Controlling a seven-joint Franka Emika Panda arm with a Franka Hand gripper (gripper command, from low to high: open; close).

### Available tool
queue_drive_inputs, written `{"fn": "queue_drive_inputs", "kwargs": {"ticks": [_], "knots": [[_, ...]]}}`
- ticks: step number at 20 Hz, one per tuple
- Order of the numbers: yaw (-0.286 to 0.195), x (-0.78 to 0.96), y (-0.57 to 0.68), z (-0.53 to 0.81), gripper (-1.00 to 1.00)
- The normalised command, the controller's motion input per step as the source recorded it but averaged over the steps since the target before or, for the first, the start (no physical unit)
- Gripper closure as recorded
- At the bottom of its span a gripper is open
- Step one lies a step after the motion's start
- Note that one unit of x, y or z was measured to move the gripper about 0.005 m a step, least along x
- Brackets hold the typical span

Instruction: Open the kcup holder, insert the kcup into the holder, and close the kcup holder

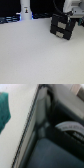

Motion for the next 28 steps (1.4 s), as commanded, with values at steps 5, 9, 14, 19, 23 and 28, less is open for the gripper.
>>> {"fn": "queue_drive_inputs", "kwargs": {"ticks": [5,9,14,19,23,28], "knots": [[-0.013,0.01,0.0,-0.01,-1.0],[-0.014,-0.04,0.15,0.04,-1.0],[0.058,0.01,0.49,0.22,-1.0],[0.06,-0.03,0.41,0.03,-1.0],[0.04,-0.01,0.27,0.02,-1.0],[-0.019,-0.01,-0.03,-0.13,-1.0]]}}
